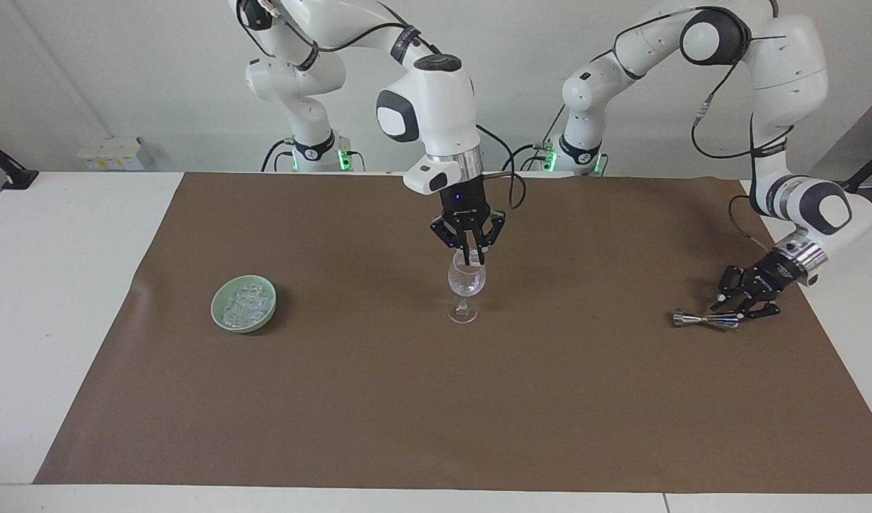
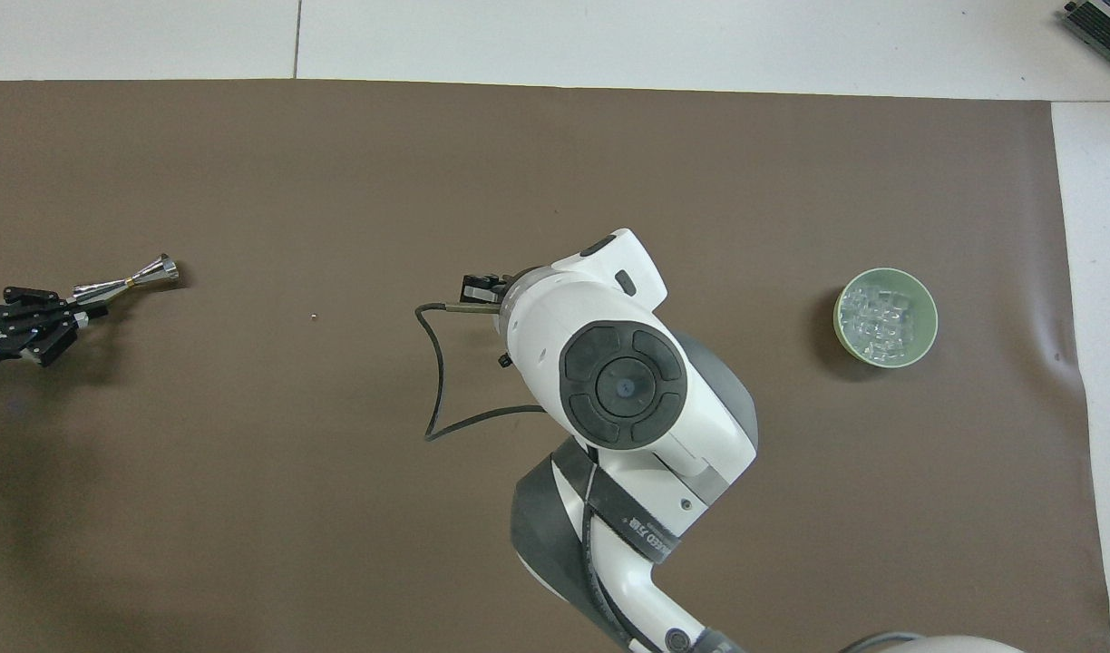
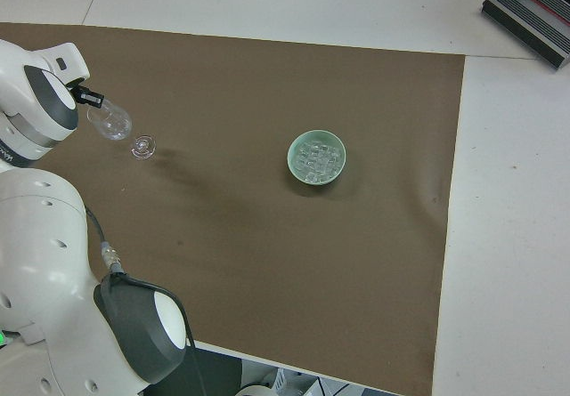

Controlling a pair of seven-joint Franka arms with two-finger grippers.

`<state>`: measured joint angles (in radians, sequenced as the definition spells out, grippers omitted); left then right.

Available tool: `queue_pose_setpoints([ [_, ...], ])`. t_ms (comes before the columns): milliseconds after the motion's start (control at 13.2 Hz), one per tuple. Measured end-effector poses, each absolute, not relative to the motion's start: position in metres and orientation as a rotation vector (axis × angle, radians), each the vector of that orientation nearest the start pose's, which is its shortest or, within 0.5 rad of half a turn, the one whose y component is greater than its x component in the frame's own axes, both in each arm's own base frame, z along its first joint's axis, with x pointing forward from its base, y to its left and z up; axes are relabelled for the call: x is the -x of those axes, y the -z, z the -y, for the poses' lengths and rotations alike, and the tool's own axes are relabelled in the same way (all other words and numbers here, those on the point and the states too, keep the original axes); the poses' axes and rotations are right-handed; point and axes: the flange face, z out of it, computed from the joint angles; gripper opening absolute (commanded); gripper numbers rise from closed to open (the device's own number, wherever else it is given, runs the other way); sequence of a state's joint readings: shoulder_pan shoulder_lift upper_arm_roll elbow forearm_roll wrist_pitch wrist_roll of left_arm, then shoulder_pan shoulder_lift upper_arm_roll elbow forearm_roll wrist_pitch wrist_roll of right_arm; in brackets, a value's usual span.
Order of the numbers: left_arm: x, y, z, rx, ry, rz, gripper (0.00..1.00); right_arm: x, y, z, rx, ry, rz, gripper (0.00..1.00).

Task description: Pour wine and add ice with both arms

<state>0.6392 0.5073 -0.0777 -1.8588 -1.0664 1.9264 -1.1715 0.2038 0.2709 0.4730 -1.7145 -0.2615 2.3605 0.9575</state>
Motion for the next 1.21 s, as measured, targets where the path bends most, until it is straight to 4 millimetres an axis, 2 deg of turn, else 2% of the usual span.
queue_pose_setpoints([
  [227,-0.558,-0.261,-0.283,-0.863,0.793,-2.07,0.0,-0.539,-0.486,-0.391,2.86,0.513,-0.248,0.13],
  [455,-0.57,-0.289,-0.29,-0.999,0.75,-2.069,0.0,-0.539,-0.486,-0.391,2.861,0.513,-0.25,0.14],
  [531,-0.574,-0.299,-0.292,-1.054,0.729,-2.072,0.0,-0.539,-0.486,-0.391,2.861,0.513,-0.25,0.2],
  [682,-0.582,-0.316,-0.291,-1.173,0.684,-2.077,0.0,-0.539,-0.486,-0.391,2.861,0.513,-0.25,0.49],
  [758,-0.585,-0.323,-0.287,-1.241,0.661,-2.071,0.0,-0.539,-0.486,-0.39,2.861,0.513,-0.25,0.58],
  [834,-0.588,-0.329,-0.281,-1.313,0.636,-2.059,0.0,-0.54,-0.486,-0.39,2.861,0.513,-0.25,0.66],
  [985,-0.593,-0.341,-0.266,-1.47,0.588,-2.024,0.0,-0.54,-0.486,-0.39,2.861,0.513,-0.25,0.73],
  [1061,-0.596,-0.348,-0.257,-1.555,0.558,-1.997,0.0,-0.54,-0.486,-0.39,2.861,0.513,-0.25,0.81],
  [1137,-0.6,-0.356,-0.249,-1.632,0.518,-1.967,0.0,-0.54,-0.486,-0.39,2.861,0.513,-0.25,0.99],
  [1213,-0.604,-0.363,-0.241,-1.709,0.466,-1.945,0.0,-0.54,-0.486,-0.39,2.861,0.513,-0.25,1.0],
])
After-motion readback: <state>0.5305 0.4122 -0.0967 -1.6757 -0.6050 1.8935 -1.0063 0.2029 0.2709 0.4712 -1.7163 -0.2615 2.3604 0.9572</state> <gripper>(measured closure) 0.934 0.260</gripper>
